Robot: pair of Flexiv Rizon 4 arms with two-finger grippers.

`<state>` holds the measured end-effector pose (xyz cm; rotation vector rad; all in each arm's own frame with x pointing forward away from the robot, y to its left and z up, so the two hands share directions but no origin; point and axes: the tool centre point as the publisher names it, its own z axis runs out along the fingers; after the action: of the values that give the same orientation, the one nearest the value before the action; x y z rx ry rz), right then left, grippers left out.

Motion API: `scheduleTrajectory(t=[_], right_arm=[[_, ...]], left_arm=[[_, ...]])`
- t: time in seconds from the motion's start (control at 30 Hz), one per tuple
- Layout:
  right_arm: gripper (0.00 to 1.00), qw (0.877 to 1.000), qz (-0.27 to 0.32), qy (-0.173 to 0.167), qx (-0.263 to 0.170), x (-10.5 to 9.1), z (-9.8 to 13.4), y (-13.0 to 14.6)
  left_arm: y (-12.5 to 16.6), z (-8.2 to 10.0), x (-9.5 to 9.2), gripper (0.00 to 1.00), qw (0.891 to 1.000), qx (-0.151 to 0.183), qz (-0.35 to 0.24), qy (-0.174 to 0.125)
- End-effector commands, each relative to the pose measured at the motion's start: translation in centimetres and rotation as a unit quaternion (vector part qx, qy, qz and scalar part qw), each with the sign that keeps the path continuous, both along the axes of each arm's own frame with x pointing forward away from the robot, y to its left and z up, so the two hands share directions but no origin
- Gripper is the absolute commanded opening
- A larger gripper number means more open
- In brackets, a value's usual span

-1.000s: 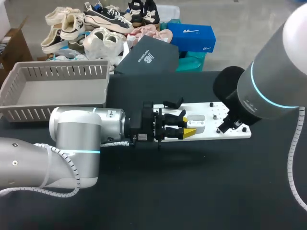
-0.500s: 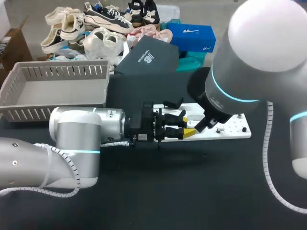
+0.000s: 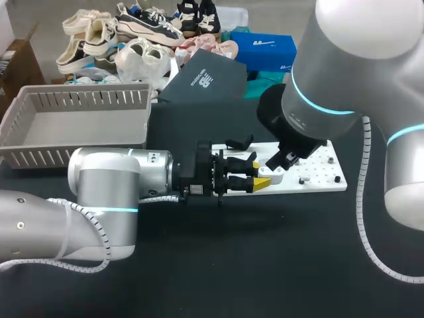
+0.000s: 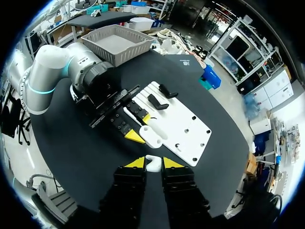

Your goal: Pick up each earbud case from the left stands, insert the matching earbuds, close the lid, and place the case in the box.

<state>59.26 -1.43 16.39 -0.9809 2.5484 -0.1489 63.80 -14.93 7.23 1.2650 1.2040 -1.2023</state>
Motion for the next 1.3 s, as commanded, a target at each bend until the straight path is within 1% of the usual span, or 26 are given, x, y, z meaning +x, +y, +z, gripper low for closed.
scheduleTrajectory(t=[0.03, 0.17, 0.33, 0.37, 0.43, 0.5, 0.57, 0.6, 0.67, 0.7, 0.8, 0.83, 0.87, 0.9, 1.0, 1.3], right_arm=[[0.00, 1.000, -0.001, -0.001, 0.000, -0.1, -0.1, 0.0], [0.00, 1.000, -0.001, -0.001, 0.000, -0.1, -0.1, 0.0], [0.00, 0.997, -0.076, -0.008, 0.006, 0.2, 0.2, 1.2], [0.00, 0.994, -0.105, -0.004, 0.021, 0.3, 0.2, 1.3], [0.00, 0.989, -0.144, 0.001, 0.028, 0.6, 0.1, 1.3], [0.00, 0.984, -0.175, 0.007, 0.029, 0.7, -0.1, 1.2], [0.00, 0.978, -0.206, -0.004, 0.017, 0.7, -0.4, 1.1], [0.00, 0.975, -0.220, 0.005, 0.025, 0.7, -0.4, 1.1], [0.00, 0.967, -0.255, -0.014, 0.012, 0.8, -0.3, 0.8], [0.00, 0.962, -0.271, -0.016, 0.015, 0.9, -0.3, 0.6], [0.00, 0.952, -0.304, -0.024, 0.001, 0.9, -0.7, 0.3], [0.00, 0.951, -0.308, -0.017, -0.001, 0.8, -0.9, 0.2], [0.00, 0.951, -0.309, -0.016, -0.001, 0.8, -0.9, 0.2], [0.00, 0.947, -0.319, -0.018, -0.007, 0.7, -1.2, 0.1], [0.00, 0.945, -0.327, -0.011, -0.010, 0.4, -1.5, 0.0], [0.00, 0.944, -0.329, -0.005, -0.006, 0.1, -1.8, -0.2]], left_arm=[[0.0, 0.0, -0.2, 0.00, 1.000, 0.000, 0.003, -0.001], [0.0, 0.0, -0.2, 0.00, 1.000, 0.000, 0.003, -0.001], [0.0, 0.0, -0.2, 0.00, 1.000, 0.000, 0.003, -0.001], [0.0, 0.0, -0.2, 0.00, 1.000, 0.000, 0.003, -0.001], [0.0, 0.0, -0.2, 0.00, 1.000, 0.000, 0.003, -0.001], [0.0, 0.0, -0.2, 0.00, 1.000, 0.000, 0.003, -0.001], [0.0, 0.0, -0.2, 0.00, 1.000, 0.000, 0.003, -0.001], [0.0, 0.0, -0.2, 0.00, 1.000, 0.000, 0.003, -0.001], [0.0, 0.0, -0.2, 0.00, 1.000, 0.000, 0.003, -0.001], [0.0, 0.0, -0.2, 0.00, 1.000, 0.000, 0.003, -0.001], [0.0, 0.0, -0.2, 0.00, 1.000, 0.000, 0.003, -0.001], [0.0, 0.0, -0.2, 0.00, 1.000, 0.000, 0.003, -0.001], [0.0, 0.0, -0.2, 0.00, 1.000, 0.000, 0.003, -0.001], [0.0, 0.0, -0.2, 0.00, 1.000, 0.000, 0.003, -0.001], [0.0, 0.0, -0.2, 0.00, 1.000, 0.000, 0.003, -0.001], [0.0, 0.0, -0.2, 0.00, 1.000, 0.000, 0.003, -0.001]])
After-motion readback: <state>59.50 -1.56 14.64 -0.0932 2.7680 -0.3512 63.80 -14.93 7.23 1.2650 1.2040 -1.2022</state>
